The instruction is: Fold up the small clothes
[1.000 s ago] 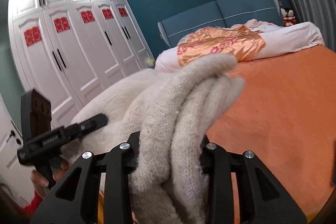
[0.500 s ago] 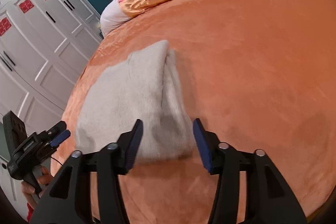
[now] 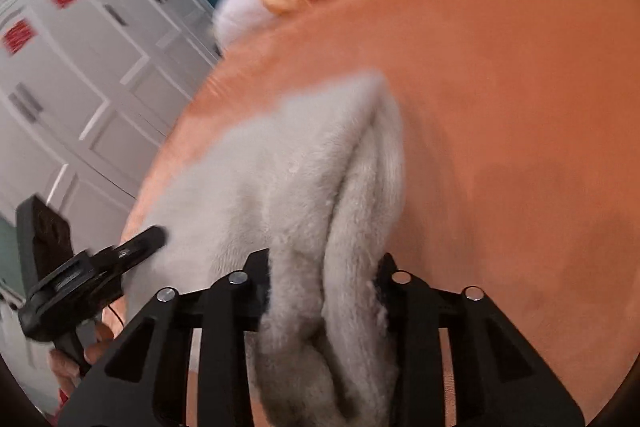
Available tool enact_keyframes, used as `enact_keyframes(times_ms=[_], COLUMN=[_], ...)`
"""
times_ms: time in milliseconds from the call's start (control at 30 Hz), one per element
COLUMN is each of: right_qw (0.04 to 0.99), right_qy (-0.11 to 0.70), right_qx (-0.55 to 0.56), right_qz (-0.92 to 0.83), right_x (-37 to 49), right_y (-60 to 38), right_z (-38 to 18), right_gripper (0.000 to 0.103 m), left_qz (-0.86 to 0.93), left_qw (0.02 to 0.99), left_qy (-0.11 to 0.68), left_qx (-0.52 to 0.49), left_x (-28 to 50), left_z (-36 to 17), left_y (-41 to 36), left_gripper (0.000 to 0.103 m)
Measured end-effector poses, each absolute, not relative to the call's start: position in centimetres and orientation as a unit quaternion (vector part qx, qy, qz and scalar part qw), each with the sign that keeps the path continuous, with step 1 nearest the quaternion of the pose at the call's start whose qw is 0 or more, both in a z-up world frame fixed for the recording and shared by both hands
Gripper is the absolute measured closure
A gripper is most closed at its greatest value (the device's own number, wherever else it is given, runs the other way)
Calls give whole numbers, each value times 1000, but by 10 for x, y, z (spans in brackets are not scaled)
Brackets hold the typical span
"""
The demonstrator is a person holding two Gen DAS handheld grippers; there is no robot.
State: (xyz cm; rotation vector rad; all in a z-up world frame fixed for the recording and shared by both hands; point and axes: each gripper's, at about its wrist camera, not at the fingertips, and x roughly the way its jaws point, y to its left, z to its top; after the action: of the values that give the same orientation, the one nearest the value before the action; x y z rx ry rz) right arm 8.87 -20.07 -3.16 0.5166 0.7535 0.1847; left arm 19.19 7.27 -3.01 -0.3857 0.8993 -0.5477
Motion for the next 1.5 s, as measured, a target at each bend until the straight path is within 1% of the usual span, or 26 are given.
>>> enact_keyframes(times_ms=[100,167,200,233,267,333,367,400,433,467,500,600,667,733,800,867,933,1000,1067,1133,1233,1300,1333,1367,1433,1500], right_qw=[910,898,879,868,868,859,857,857,857,856,852,845,846,856,876,890,895,883,870,867,884,905,913,917,913,897], right_qy=[330,369,417,435,423,420,421,425,428,430,432,433,429,418,396,376,367,399,410,412,404,379,369,365,387,430], right_qx=[239,232,228,238,256,289,292,287,282,283,291,309,312,301,272,253,249,247,271,277,234,190,174,160,129,104], right_qz=[69,52,37,31,37,48,49,50,50,50,51,51,50,45,41,42,41,30,35,33,-3,-28,-27,-20,-1,-11], right_x=[80,88,97,97,94,90,90,90,91,90,92,91,93,91,86,85,87,95,97,92,74,54,44,37,33,37], right_y=[-204,-207,-209,-214,-218,-227,-228,-226,-225,-225,-226,-229,-228,-223,-213,-206,-204,-208,-217,-221,-216,-206,-201,-195,-181,-176], right_z=[-20,-45,-72,-91,-92,-86,-84,-84,-83,-83,-85,-90,-92,-88,-75,-64,-63,-83,-96,-87,-59,-33,-25,-19,-23,-49], right_gripper=[74,72,72,68,67,67,67,67,66,64,63,61,63,68,70,71,71,69,62,61,62,69,75,85,98,99], left_qz=[-272,-261,-250,-241,-240,-231,-230,-228,-227,-221,-215,-206,-224,-228,-243,-261,-271,-261,-229,-230,-215,-200,-192,-184,-158,-140], left_qw=[869,864,856,842,839,848,847,844,842,839,837,824,805,806,816,830,845,839,836,836,841,849,856,860,867,865], left_qy=[378,404,432,463,464,449,449,448,446,453,461,496,514,512,488,456,430,456,490,487,487,481,472,468,467,479], left_qx=[-168,-146,-136,-138,-150,-161,-169,-185,-201,-203,-199,-178,-194,-193,-192,-188,-167,-143,-94,-102,-100,-92,-92,-91,-71,-50], left_x=[188,197,202,204,200,185,179,171,163,157,155,155,160,166,173,175,173,173,167,159,149,142,133,130,123,121], left_z=[-5,-21,-37,-54,-59,-48,-44,-40,-38,-40,-42,-61,-78,-84,-72,-53,-41,-57,-89,-88,-74,-63,-54,-51,-52,-62], left_y=[74,66,62,59,61,68,71,76,81,83,81,73,68,63,59,59,59,57,54,61,63,60,61,59,55,50], left_gripper=[84,85,87,87,86,78,67,49,42,31,27,27,28,36,47,51,52,52,49,48,48,50,51,49,49,49])
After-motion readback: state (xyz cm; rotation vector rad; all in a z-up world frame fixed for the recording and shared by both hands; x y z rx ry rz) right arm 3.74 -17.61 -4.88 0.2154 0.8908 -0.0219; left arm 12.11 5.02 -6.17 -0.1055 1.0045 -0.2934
